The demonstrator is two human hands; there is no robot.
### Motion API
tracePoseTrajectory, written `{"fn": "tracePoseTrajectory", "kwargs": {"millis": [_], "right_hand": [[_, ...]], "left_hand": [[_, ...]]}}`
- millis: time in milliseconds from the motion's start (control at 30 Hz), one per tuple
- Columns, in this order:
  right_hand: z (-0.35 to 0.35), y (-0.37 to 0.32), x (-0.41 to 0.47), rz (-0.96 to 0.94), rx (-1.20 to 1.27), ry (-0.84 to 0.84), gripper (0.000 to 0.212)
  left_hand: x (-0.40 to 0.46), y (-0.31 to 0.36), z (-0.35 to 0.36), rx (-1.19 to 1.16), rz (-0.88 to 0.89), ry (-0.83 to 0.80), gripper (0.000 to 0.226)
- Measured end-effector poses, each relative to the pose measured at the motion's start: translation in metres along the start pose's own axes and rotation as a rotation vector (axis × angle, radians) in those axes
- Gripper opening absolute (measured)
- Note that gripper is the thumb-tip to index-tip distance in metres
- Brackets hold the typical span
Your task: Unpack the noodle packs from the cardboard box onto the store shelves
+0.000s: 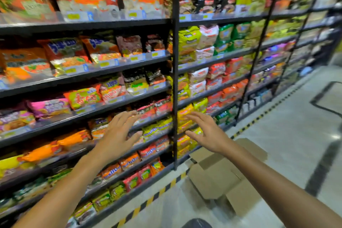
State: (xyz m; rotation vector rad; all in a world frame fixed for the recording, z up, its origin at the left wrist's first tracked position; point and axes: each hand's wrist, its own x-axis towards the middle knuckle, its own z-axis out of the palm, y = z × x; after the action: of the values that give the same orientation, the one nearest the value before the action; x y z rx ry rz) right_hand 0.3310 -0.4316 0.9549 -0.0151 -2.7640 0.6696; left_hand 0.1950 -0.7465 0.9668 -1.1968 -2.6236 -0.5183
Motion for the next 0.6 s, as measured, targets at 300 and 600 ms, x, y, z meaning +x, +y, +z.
{"fn": "tracePoseTrajectory", "kwargs": {"millis": [300, 600], "right_hand": [[-0.024, 0.111, -0.073, 0.274, -0.009, 0.076, 0.066], [-0.031, 0.228, -0.126, 0.489, -0.020, 0.094, 0.072]], "left_hand": [[0.086, 0.098, 0.096, -0.094, 0.217, -0.134, 0.071], [0.163, 0.169, 0.203, -0.121, 0.315, -0.287, 0.067]]}}
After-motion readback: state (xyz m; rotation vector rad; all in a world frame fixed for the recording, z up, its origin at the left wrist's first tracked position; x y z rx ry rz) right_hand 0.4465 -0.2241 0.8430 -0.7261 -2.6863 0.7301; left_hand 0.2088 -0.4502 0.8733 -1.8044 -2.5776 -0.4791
